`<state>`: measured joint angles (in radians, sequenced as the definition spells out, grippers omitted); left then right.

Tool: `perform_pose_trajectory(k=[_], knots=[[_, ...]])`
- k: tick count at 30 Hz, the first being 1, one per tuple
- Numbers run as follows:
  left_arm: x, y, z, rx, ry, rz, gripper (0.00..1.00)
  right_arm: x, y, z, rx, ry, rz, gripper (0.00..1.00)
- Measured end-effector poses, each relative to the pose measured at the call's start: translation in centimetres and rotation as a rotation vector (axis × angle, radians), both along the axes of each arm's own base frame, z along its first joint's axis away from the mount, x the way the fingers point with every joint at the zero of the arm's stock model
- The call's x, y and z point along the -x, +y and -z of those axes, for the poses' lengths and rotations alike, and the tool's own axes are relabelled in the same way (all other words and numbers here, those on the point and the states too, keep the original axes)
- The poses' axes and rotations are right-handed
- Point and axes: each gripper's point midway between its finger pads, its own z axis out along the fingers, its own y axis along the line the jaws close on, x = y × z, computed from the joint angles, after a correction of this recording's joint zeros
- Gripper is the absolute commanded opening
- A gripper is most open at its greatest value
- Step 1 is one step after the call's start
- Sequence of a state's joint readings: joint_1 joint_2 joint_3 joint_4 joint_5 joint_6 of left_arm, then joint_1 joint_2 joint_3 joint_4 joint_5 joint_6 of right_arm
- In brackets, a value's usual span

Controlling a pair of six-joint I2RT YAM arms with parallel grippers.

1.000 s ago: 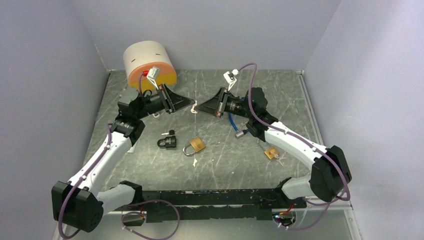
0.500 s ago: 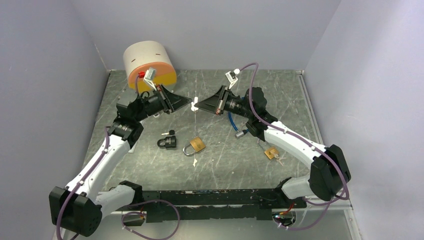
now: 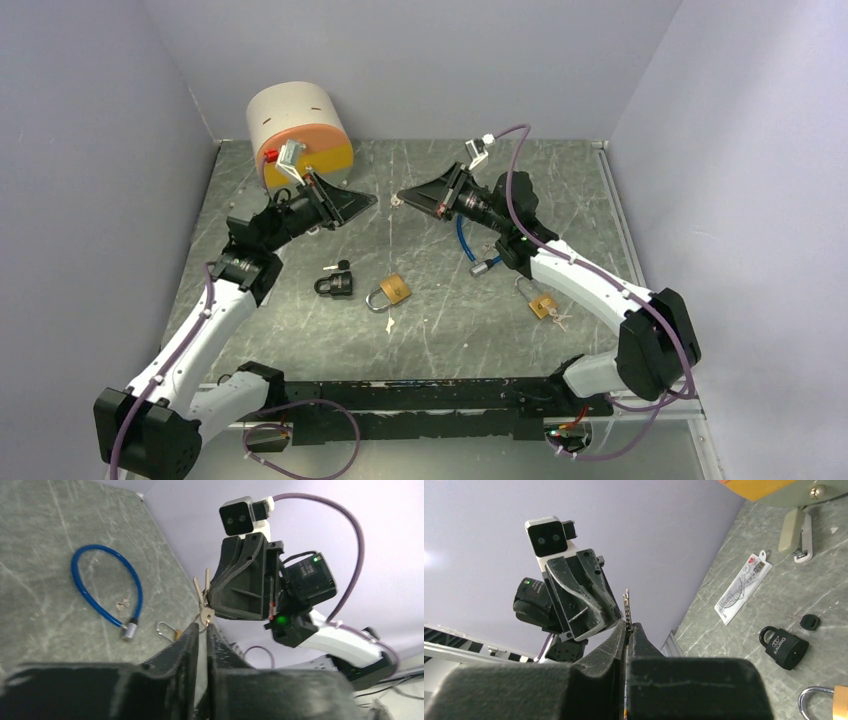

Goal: Unlock with the key

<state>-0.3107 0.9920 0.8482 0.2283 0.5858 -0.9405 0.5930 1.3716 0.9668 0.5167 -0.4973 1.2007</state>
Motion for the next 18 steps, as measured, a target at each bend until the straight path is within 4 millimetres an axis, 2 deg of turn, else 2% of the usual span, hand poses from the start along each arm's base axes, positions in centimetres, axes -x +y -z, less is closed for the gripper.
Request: perform_pose_trajectory(k=[1,3,5,8,9,13,18], knots=[[-0.1,0.0,0.0,0.003,0.005,0.001,0.49,0.0,0.0,0.1,0.001,0.002,-0.001,0.0],[-0.2,-0.2,0.2,0.014,0.019,0.007,0.64,0.0,0.1,0.3,0.001,0.009,-0.006,0.0],[-0.4,-0.4,0.3,0.031,0.032,0.027,0.68,0.1,0.2,0.5,0.002,0.013,-0.018,0.0],[-0.9,-1.1,0.8,0.044,0.051,0.068,0.67,0.5,0.4,0.9,0.01,0.015,-0.048,0.0],[-1.0,-1.3,1.1,0.046,0.06,0.078,0.64,0.6,0.5,1.0,0.012,0.013,-0.057,0.0],[-1.6,-2.2,2.0,0.074,0.112,0.138,0.41,1.2,0.6,1.0,0.016,0.002,-0.091,0.0],[-1.4,-2.6,1.6,0.109,0.12,0.178,0.09,1.6,0.7,0.9,0.016,-0.007,-0.116,0.0]])
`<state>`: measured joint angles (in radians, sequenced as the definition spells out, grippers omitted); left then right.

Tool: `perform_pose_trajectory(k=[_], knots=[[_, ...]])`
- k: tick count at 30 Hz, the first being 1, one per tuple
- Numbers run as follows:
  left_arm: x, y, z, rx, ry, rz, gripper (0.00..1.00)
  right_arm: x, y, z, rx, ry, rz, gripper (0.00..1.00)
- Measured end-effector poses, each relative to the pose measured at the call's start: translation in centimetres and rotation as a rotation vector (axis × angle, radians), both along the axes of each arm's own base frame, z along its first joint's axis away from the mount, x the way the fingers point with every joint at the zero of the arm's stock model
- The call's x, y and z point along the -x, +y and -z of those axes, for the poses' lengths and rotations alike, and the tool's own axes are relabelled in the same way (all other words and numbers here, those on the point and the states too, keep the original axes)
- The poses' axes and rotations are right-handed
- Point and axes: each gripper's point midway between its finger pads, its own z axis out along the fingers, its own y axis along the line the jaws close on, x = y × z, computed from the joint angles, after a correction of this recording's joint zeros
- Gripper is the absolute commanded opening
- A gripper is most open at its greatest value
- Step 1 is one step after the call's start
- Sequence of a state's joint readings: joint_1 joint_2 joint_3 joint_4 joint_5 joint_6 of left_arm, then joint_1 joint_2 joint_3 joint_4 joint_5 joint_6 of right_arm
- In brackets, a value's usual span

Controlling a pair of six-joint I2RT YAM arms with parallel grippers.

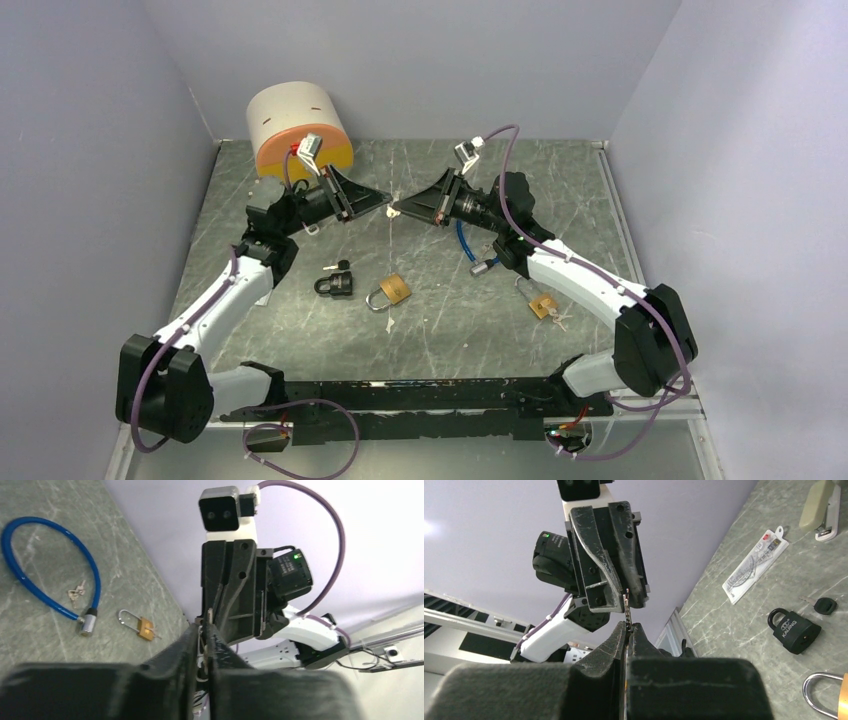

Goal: Unlock with the key

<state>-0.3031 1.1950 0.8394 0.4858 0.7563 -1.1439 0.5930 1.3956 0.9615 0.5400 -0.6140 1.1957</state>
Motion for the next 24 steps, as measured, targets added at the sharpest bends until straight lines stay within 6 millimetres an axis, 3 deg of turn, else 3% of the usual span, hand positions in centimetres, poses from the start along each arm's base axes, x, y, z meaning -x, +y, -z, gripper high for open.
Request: perform_pose_trajectory(k=[1,5,6,8,9,11,17,20,24], knots=[[0.1,0.0,-0.2,0.005,-0.008,0.008,0.03,0.0,0.0,0.0,0.001,0.0,-0.003,0.0],[0.3,-0.1,-0.6,0.015,-0.023,0.017,0.02,0.3,0.1,0.1,0.006,-0.009,-0.018,0.0],[0.3,-0.1,-0.7,0.015,-0.025,0.018,0.03,0.3,0.1,0.1,0.007,-0.011,-0.018,0.12],[0.4,-0.1,-0.8,0.015,-0.032,0.018,0.02,0.2,0.0,0.1,0.009,-0.014,-0.016,0.53],[0.4,0.0,-0.9,0.011,-0.041,0.014,0.03,0.2,0.0,0.2,0.013,-0.007,-0.014,0.66],[0.6,0.2,-1.1,-0.001,-0.068,-0.005,0.03,-0.2,-0.2,0.5,0.029,-0.002,0.007,0.77],[1.9,1.4,-3.0,-0.055,-0.2,-0.069,0.03,-1.0,-2.7,0.2,0.109,-0.049,0.14,0.75],[2.2,1.5,-4.4,-0.071,-0.263,-0.064,0.03,-1.0,-3.7,-1.9,0.122,-0.148,0.166,0.68],[2.7,1.3,-5.5,-0.066,-0.306,-0.031,0.03,0.1,-3.0,-4.8,0.088,-0.282,0.094,0.59]])
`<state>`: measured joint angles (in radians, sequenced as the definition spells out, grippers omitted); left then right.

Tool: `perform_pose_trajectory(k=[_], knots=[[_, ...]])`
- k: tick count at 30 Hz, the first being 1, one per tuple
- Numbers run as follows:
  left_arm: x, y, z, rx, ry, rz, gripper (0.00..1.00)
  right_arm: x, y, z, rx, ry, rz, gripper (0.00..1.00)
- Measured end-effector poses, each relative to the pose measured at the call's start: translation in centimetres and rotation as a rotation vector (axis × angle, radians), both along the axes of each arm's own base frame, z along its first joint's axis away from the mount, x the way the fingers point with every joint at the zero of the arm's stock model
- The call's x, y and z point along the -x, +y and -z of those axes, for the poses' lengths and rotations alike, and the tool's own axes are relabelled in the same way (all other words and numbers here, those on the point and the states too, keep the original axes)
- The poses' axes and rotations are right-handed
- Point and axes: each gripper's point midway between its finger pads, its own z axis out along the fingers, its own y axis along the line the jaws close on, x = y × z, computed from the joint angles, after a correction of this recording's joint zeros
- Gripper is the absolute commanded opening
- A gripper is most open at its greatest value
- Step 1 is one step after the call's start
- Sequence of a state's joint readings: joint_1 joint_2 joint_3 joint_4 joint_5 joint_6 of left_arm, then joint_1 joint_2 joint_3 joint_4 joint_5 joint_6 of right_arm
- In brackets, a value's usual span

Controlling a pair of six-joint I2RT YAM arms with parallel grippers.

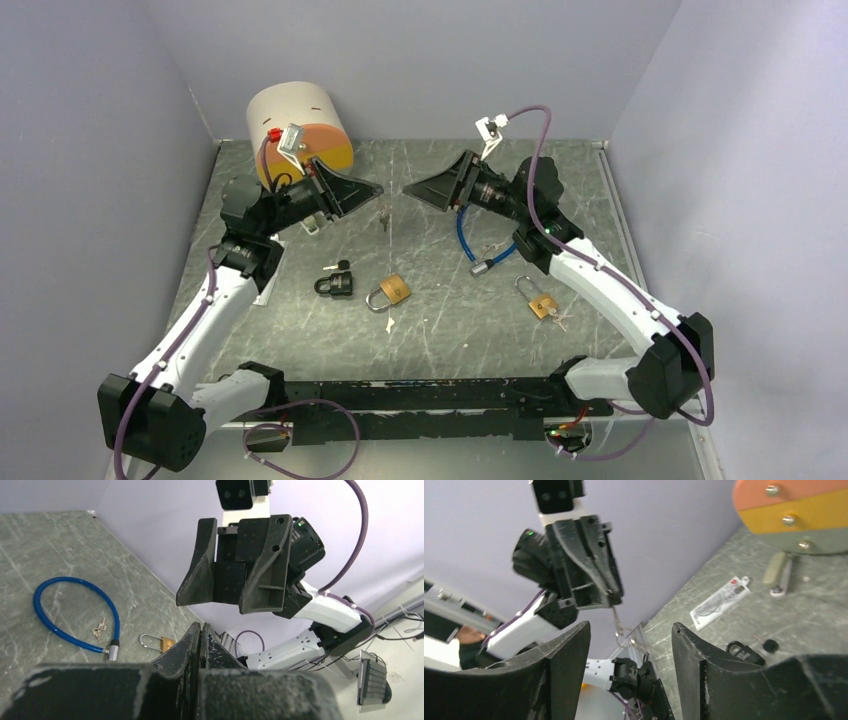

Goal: Unlock with the key

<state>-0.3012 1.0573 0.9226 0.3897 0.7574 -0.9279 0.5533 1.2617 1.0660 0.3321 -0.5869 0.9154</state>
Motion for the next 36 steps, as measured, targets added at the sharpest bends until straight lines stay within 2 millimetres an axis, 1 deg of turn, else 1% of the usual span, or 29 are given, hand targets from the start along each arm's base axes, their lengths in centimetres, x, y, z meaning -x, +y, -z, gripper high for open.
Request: perform_pose_trajectory(k=[1,3,5,9,13,15,16,18,23,26,31,34,35,36], knots=[[0.1,-0.1,-0.3,0.002,-0.01,0.014,0.03,0.4,0.4,-0.5,-0.004,-0.026,-0.027,0.57],[0.3,-0.3,-0.6,0.009,-0.022,0.035,0.03,1.0,1.4,-1.5,-0.008,-0.068,-0.085,0.48],[0.4,-0.4,-1.0,0.025,-0.027,0.047,0.03,1.5,2.4,-1.9,-0.012,-0.096,-0.13,0.41],[0.4,-0.5,-1.8,0.059,-0.03,0.057,0.03,2.1,3.8,-1.7,-0.017,-0.106,-0.195,0.28],[0.3,-0.4,-2.4,0.082,-0.035,0.056,0.03,1.9,4.2,-1.1,-0.022,-0.083,-0.216,0.18],[0.1,-0.5,-2.2,0.084,-0.029,0.053,0.03,2.0,4.2,-1.3,-0.029,-0.088,-0.221,0.08],[0.0,-0.5,-2.2,0.086,-0.022,0.051,0.03,2.0,4.2,-1.4,-0.033,-0.089,-0.221,0.06],[-0.1,-0.5,-2.3,0.095,-0.016,0.051,0.03,2.0,4.3,-1.5,-0.038,-0.088,-0.229,0.06],[-0.6,-0.4,-2.1,0.103,-0.009,0.032,0.03,1.8,4.6,-1.3,-0.047,-0.085,-0.245,0.1],[-1.1,-0.4,-1.9,0.115,-0.005,0.019,0.03,1.5,4.9,-1.0,-0.051,-0.07,-0.253,0.09],[-1.8,-0.4,-1.6,0.128,0.007,0.004,0.03,1.1,5.0,-0.7,-0.054,-0.061,-0.251,0.0],[-2.2,-0.3,-1.6,0.132,0.007,-0.014,0.03,0.8,5.2,-0.5,-0.064,-0.051,-0.255,0.0],[-2.3,-0.2,-1.4,0.129,0.011,-0.022,0.05,0.7,5.3,-0.4,-0.065,-0.048,-0.255,0.0],[-2.4,-0.2,-1.3,0.127,0.015,-0.028,0.14,0.5,5.3,-0.3,-0.064,-0.044,-0.254,0.0]])
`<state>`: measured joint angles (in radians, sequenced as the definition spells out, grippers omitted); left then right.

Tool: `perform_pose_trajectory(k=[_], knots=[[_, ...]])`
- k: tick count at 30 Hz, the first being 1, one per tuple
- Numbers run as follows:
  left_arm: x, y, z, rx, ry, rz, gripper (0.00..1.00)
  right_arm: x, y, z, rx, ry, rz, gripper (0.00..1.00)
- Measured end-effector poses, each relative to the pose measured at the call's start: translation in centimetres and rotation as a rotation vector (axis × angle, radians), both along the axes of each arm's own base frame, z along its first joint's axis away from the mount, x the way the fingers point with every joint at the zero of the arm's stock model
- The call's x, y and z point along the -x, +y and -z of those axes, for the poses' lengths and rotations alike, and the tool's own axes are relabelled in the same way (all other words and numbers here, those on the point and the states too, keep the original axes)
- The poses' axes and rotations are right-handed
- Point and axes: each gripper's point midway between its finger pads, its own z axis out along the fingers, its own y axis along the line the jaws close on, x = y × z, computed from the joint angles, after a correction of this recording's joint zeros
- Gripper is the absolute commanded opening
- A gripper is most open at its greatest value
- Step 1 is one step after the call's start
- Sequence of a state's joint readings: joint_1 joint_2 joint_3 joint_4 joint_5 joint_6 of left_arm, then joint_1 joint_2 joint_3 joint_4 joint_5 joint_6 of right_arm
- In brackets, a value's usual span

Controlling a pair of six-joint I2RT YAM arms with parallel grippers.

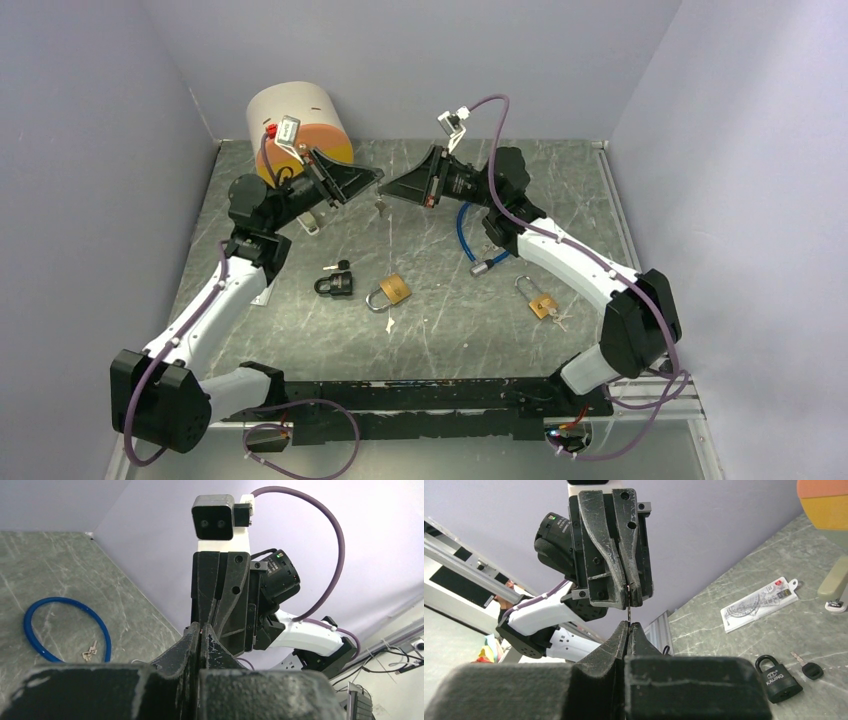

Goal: Unlock with the key

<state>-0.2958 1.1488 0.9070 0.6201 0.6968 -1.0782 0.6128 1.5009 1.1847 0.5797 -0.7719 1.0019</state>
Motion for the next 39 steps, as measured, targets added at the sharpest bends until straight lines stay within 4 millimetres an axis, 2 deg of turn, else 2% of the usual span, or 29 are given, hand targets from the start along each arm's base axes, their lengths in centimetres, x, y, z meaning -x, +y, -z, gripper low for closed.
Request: perform_pose_trajectory(k=[1,2,3,5,7,10,11,12,14,16,19,24,27,30,35,39], knots=[[-0.2,0.0,0.2,-0.003,0.006,-0.007,0.3,-0.1,0.0,0.2,0.003,0.004,0.002,0.0],[-0.4,0.1,0.3,-0.007,0.011,-0.016,0.52,-0.2,0.0,0.3,0.007,0.005,0.004,0.0],[-0.6,0.2,0.5,-0.01,0.02,-0.029,0.63,-0.4,-0.1,0.5,0.014,0.01,0.008,0.0],[-1.2,0.5,1.1,-0.03,0.049,-0.068,0.73,-0.7,-0.4,0.8,0.022,0.018,0.013,0.0],[-2.0,1.3,2.2,-0.067,0.12,-0.132,0.77,-1.0,-1.0,1.4,0.033,0.027,0.02,0.0],[-2.6,3.1,3.1,-0.154,0.219,-0.261,0.79,-1.7,-2.8,3.8,0.081,0.055,0.057,0.0],[-2.5,3.7,3.1,-0.182,0.238,-0.293,0.88,-1.7,-3.6,4.8,0.107,0.065,0.071,0.0],[-2.1,4.3,3.1,-0.215,0.255,-0.319,0.9,-1.8,-4.2,5.6,0.132,0.072,0.087,0.0],[-1.0,4.9,3.8,-0.26,0.282,-0.329,0.92,-1.6,-5.5,7.3,0.188,0.076,0.114,0.0],[0.1,5.0,5.8,-0.301,0.355,-0.31,0.91,-1.1,-6.2,8.6,0.239,0.072,0.131,0.0],[1.3,4.0,10.6,-0.362,0.506,-0.245,0.85,-0.4,-7.0,10.5,0.301,0.067,0.152,0.0],[3.7,0.6,21.3,-0.508,0.851,-0.096,0.82,0.8,-8.1,15.3,0.386,0.143,0.167,0.0],[5.1,-0.6,25.9,-0.591,1.008,-0.051,0.76,1.5,-8.6,18.2,0.429,0.206,0.175,0.0],[5.8,-1.5,28.7,-0.643,1.107,-0.031,0.76,1.7,-8.8,19.7,0.461,0.25,0.173,0.0],[5.8,-1.4,32.8,-0.714,1.223,-0.09,0.76,1.3,-9.2,20.2,0.482,0.244,0.194,0.0],[5.3,-0.7,34.6,-0.761,1.246,-0.162,0.79,1.2,-9.4,20.4,0.489,0.231,0.198,0.0]])
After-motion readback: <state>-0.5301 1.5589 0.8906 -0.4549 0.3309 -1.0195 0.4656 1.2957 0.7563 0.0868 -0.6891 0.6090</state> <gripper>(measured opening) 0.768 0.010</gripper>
